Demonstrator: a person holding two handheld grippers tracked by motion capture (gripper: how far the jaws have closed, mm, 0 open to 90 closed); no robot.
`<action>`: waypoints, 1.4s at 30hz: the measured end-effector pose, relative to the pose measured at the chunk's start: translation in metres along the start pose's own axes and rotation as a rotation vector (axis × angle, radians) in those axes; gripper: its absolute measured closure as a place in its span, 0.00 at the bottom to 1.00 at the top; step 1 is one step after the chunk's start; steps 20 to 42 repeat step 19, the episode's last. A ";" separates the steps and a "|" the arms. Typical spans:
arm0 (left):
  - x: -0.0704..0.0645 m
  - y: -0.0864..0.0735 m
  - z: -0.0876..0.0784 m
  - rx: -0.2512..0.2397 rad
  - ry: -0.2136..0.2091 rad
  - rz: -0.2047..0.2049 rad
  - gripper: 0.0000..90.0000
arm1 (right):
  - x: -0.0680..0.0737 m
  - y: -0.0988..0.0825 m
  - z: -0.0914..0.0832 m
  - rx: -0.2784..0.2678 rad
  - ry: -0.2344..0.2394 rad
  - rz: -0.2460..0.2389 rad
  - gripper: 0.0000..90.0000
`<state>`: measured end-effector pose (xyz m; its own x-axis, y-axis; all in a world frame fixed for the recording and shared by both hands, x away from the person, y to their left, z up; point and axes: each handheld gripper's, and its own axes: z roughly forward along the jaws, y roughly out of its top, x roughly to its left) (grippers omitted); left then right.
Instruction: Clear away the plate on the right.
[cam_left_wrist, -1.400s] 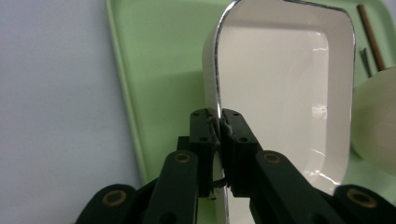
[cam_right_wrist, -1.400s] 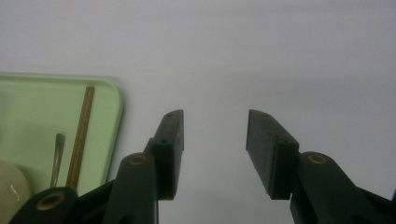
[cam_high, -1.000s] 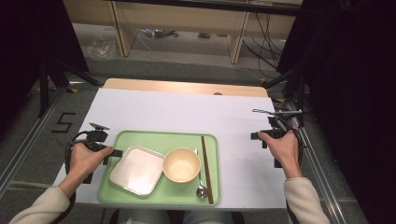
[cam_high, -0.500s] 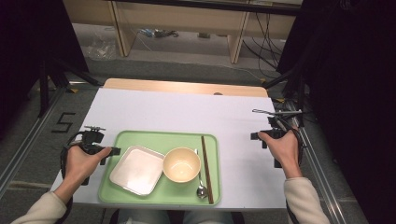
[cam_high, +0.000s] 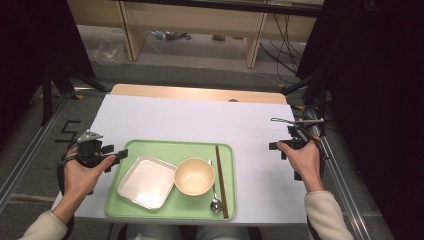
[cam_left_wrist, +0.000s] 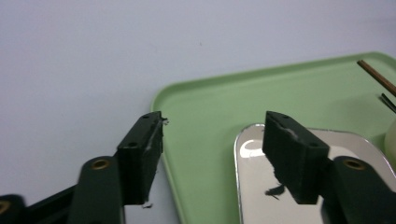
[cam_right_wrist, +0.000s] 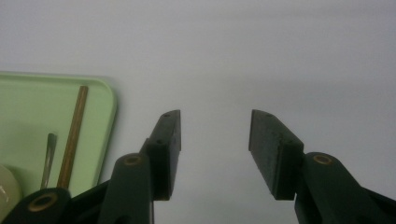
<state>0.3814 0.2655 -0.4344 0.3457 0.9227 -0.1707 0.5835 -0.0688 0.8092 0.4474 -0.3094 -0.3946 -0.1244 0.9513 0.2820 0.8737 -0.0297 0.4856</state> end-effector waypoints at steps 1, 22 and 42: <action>0.000 -0.001 -0.002 -0.020 0.007 0.010 0.34 | 0.000 -0.001 0.002 -0.019 -0.007 -0.013 0.60; -0.011 -0.022 -0.005 -0.092 0.020 0.076 0.25 | 0.000 -0.009 0.004 -0.021 -0.053 -0.012 0.58; -0.011 -0.022 -0.005 -0.092 0.020 0.076 0.25 | 0.000 -0.009 0.004 -0.021 -0.053 -0.012 0.58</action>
